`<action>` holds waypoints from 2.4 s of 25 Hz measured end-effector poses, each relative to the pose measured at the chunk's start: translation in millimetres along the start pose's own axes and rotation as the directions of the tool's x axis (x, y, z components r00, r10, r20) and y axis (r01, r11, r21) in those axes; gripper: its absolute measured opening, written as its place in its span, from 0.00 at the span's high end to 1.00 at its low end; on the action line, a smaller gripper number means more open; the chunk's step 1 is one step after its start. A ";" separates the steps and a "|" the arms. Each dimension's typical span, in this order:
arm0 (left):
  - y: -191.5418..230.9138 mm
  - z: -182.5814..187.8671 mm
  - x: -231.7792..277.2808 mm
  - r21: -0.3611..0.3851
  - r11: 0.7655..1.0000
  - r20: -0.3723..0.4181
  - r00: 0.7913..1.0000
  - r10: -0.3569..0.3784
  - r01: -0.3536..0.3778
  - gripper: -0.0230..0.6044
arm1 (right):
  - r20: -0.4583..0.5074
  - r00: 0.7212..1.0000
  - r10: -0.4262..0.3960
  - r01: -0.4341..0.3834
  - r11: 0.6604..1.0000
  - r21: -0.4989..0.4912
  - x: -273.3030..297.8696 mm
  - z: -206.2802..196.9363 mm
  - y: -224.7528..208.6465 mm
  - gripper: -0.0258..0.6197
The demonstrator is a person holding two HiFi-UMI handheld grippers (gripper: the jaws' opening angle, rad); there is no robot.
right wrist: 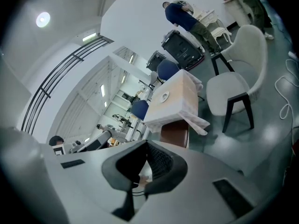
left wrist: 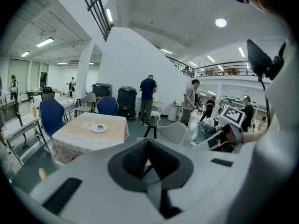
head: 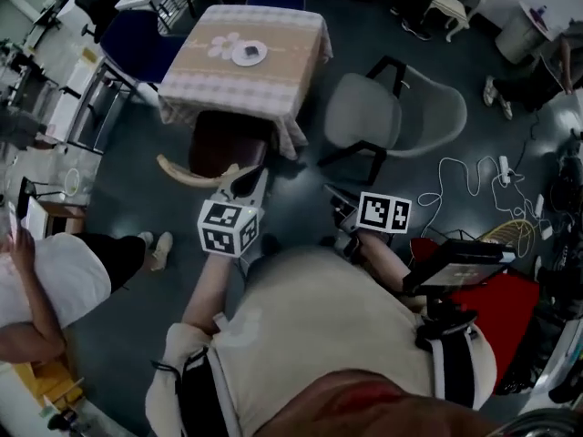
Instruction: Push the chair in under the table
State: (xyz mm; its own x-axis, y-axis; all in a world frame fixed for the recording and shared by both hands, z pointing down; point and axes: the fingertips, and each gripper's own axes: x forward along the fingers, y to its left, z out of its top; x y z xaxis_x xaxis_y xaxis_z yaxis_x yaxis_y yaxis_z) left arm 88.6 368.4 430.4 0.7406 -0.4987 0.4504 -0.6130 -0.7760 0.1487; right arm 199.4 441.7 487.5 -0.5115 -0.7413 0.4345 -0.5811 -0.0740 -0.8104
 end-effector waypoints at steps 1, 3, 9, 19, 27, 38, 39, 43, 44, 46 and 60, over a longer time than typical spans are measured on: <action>-4.3 6.8 8.1 0.012 1.000 0.009 1.000 0.001 -0.001 0.95 | 0.014 1.000 0.005 -0.005 1.000 -0.004 -4.0 9.3 -5.7 0.95; -7.9 18.0 17.0 0.013 0.999 0.036 0.999 0.041 -0.041 0.95 | 0.002 1.000 0.028 -0.027 0.998 -0.055 -5.1 25.1 -12.9 0.95; -6.5 28.8 -5.1 -0.028 0.983 0.074 0.981 0.181 -0.179 0.95 | -0.173 0.973 0.156 -0.207 0.919 -0.336 3.1 27.9 27.8 0.95; -0.1 -7.6 -96.8 -0.215 0.889 0.070 0.901 0.428 -0.405 0.95 | -0.464 0.863 0.200 -0.400 0.832 -0.385 36.5 -13.3 78.8 0.95; -2.8 2.3 -91.9 -0.160 0.925 0.080 0.929 0.361 -0.345 0.95 | -0.462 0.850 0.251 -0.461 0.780 -0.423 23.3 -25.4 123.9 0.95; 42.7 56.9 -13.7 -0.066 0.982 0.163 0.969 0.184 -0.175 0.95 | -0.219 0.976 0.013 -0.098 0.919 -0.382 41.9 67.4 41.1 0.95; 50.8 58.9 -12.6 -0.072 0.982 0.165 0.969 0.182 -0.172 0.95 | -0.213 0.977 0.002 -0.081 0.929 -0.362 48.3 72.6 40.7 0.95; 87.7 62.5 -11.2 -0.100 0.981 0.156 0.972 0.179 -0.164 0.95 | -0.187 0.982 -0.003 -0.060 0.944 -0.326 80.2 89.4 50.9 0.95; 95.0 62.8 -10.4 -0.096 0.983 0.149 0.974 0.172 -0.159 0.95 | -0.175 0.985 0.001 -0.057 0.948 -0.313 86.1 92.0 54.2 0.95; 102.6 63.9 -10.0 -0.068 0.987 0.132 0.980 0.151 -0.143 0.95 | -0.151 0.988 0.019 -0.062 0.955 -0.289 91.6 92.4 59.1 0.95; 135.7 79.0 13.3 -0.025 0.987 0.085 0.984 0.158 -0.157 0.95 | -0.094 0.995 0.024 -0.048 0.963 -0.266 126.3 140.3 49.3 0.95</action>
State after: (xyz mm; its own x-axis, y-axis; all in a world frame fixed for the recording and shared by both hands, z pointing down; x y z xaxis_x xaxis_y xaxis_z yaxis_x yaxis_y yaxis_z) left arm 37.1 225.9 387.0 0.6548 -0.6463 0.3918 -0.7282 -0.6784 0.0979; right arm 195.0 250.8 447.3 -0.5823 -0.6771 0.4499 -0.7031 0.1415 -0.6969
